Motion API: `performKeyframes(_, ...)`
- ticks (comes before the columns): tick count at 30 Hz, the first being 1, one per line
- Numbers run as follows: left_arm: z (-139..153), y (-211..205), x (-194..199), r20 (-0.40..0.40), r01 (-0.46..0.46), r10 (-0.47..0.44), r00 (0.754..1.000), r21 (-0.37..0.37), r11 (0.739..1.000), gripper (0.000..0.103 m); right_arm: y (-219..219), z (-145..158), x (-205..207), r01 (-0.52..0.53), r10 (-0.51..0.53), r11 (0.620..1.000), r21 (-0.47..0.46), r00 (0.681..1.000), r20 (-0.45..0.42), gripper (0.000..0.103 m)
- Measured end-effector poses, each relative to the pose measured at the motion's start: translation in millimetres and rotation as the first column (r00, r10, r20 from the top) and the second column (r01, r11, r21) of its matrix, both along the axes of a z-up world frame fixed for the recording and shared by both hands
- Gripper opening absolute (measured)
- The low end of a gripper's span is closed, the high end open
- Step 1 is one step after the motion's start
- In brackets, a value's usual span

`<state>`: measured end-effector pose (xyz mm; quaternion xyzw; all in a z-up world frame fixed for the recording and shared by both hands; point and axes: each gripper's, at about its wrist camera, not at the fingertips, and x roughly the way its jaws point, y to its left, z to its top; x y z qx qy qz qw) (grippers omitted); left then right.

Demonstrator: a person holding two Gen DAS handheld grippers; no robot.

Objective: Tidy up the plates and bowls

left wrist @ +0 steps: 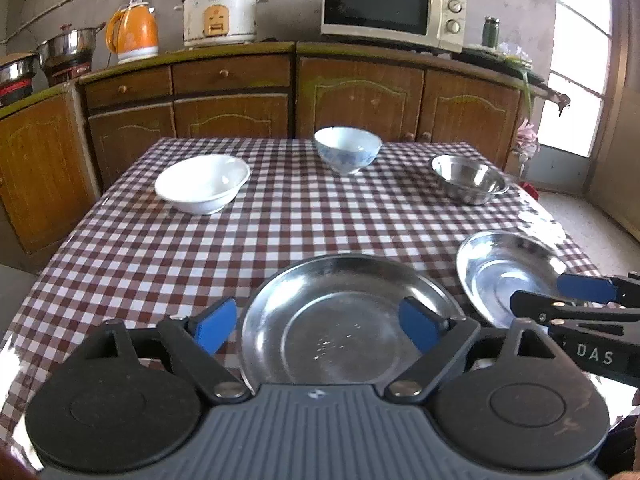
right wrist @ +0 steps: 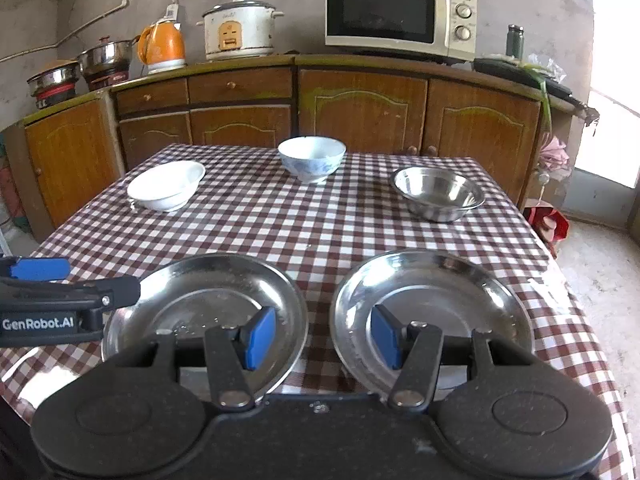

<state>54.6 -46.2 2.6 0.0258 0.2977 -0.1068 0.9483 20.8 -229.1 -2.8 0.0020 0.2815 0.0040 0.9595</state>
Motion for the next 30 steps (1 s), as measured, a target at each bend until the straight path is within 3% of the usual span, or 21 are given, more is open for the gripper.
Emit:
performKeyframes(13,12.4,-28.3,-5.4,0.004,0.044,-0.044,0.999,-0.047,0.998,0.094,-20.9,18.3,-15.5,0.049,-0.050,0.999,0.002,0.999,0.017,0.066)
performKeyframes(21,24.8,-53.9,-8.8,0.003,0.110,-0.110,0.994,-0.028,0.994,0.094,-35.3,25.1,-25.0,0.101,-0.101,0.995,0.018,0.995,-0.011,0.066)
performKeyframes(30,32.0,-66.3,-16.2,0.023,0.122,-0.121,0.992,-0.028,0.992,0.094,-48.4,35.5,-39.4,0.129,-0.129,0.992,0.014,0.992,-0.013,0.066)
